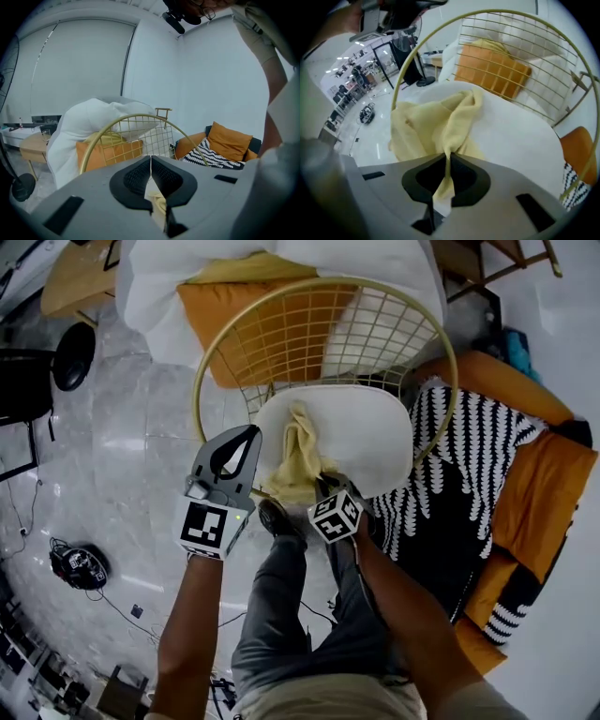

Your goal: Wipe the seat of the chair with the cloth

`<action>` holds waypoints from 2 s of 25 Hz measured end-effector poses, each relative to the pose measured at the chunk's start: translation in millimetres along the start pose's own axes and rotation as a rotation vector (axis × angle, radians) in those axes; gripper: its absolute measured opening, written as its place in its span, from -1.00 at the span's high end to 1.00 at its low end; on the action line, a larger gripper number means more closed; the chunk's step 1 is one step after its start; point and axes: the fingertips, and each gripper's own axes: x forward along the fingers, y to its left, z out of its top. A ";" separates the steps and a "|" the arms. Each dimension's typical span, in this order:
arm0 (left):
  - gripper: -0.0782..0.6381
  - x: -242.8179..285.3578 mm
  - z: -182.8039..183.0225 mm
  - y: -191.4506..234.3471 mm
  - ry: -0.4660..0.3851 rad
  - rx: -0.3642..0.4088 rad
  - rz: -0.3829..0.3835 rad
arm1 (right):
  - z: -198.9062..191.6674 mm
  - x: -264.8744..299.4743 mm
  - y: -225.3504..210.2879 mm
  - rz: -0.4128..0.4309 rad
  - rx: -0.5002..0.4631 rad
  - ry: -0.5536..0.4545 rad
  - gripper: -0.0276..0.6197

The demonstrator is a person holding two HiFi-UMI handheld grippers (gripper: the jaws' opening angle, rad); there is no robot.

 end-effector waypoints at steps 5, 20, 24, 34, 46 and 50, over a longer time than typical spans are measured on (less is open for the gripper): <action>0.73 -12.0 -6.1 -1.6 -0.010 -0.004 0.002 | -72.2 -40.0 -111.8 -0.264 0.119 0.083 0.80; 0.73 -16.5 -18.6 -1.0 0.000 -0.016 0.025 | 19.0 -22.8 -205.8 -0.428 0.115 -0.044 0.80; 0.73 -15.0 -26.0 2.8 0.001 -0.029 0.040 | 67.7 15.3 -151.6 -0.290 0.018 -0.084 0.80; 0.73 -10.6 -31.8 14.5 0.038 -0.062 0.062 | 136.5 33.5 6.7 0.089 -0.046 -0.237 0.80; 0.73 -3.6 -30.1 21.7 0.047 -0.058 0.054 | 60.5 21.9 -72.6 -0.055 -0.156 -0.101 0.80; 0.73 -1.5 -20.3 4.8 0.021 -0.051 0.064 | 15.4 0.3 -138.5 -0.186 -0.149 -0.028 0.80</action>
